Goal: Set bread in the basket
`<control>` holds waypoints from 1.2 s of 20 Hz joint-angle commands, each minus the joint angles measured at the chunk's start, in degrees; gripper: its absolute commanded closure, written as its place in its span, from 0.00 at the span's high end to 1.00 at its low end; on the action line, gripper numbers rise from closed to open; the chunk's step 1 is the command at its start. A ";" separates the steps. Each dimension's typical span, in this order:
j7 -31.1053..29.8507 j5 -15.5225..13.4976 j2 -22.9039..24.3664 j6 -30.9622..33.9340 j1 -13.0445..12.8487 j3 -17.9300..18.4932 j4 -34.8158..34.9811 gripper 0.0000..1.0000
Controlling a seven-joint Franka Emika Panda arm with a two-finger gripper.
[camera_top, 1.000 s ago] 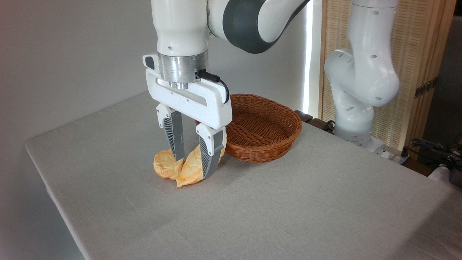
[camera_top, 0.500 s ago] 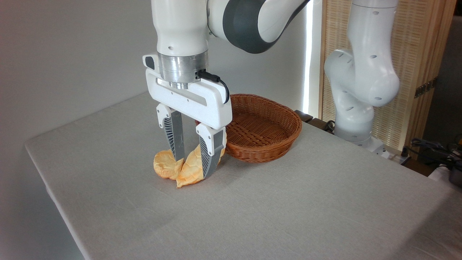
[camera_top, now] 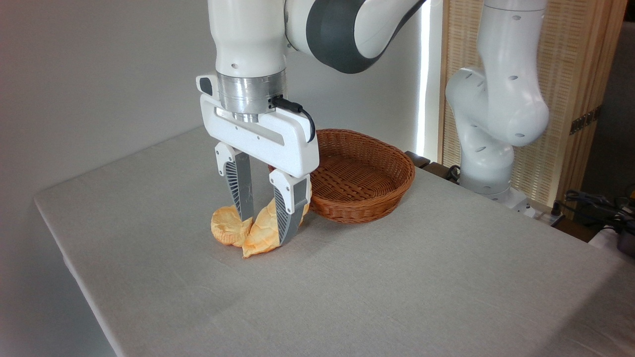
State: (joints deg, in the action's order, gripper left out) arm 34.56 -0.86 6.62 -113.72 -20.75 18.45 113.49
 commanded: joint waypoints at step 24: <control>0.15 -1.16 -5.56 -6.16 -14.66 -0.34 -0.03 1.00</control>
State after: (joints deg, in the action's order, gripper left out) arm 34.56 -1.11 3.33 -116.76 -33.47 17.48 113.51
